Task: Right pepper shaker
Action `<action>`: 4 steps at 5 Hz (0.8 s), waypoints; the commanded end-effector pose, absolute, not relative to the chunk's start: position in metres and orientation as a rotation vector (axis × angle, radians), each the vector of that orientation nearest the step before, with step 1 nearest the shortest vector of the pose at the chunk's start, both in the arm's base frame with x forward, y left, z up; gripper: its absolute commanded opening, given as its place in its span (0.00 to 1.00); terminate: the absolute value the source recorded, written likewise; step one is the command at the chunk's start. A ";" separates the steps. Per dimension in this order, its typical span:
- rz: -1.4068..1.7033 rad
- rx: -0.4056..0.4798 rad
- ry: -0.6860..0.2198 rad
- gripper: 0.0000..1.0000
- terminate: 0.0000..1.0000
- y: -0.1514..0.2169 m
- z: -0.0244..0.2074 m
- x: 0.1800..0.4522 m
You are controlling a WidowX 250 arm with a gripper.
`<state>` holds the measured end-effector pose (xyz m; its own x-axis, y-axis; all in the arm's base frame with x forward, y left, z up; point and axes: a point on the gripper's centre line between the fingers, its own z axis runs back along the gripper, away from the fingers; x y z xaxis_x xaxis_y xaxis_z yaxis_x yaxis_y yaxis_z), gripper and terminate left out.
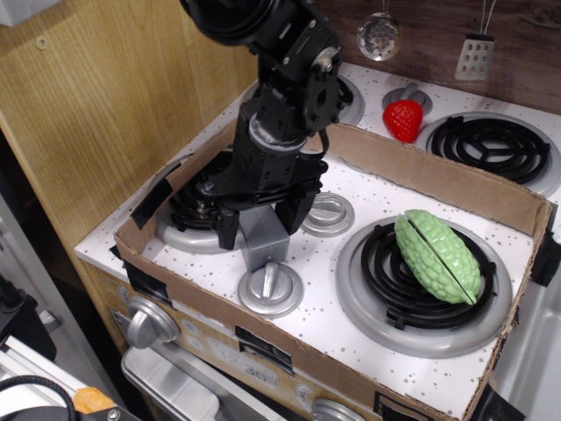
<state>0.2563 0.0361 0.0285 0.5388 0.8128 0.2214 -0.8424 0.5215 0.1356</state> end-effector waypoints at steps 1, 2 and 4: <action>0.980 0.183 -0.252 1.00 0.00 0.044 0.028 0.265; 0.967 0.161 -0.277 0.00 0.00 0.048 0.029 0.269; 0.967 0.182 -0.412 0.00 0.00 0.046 0.041 0.274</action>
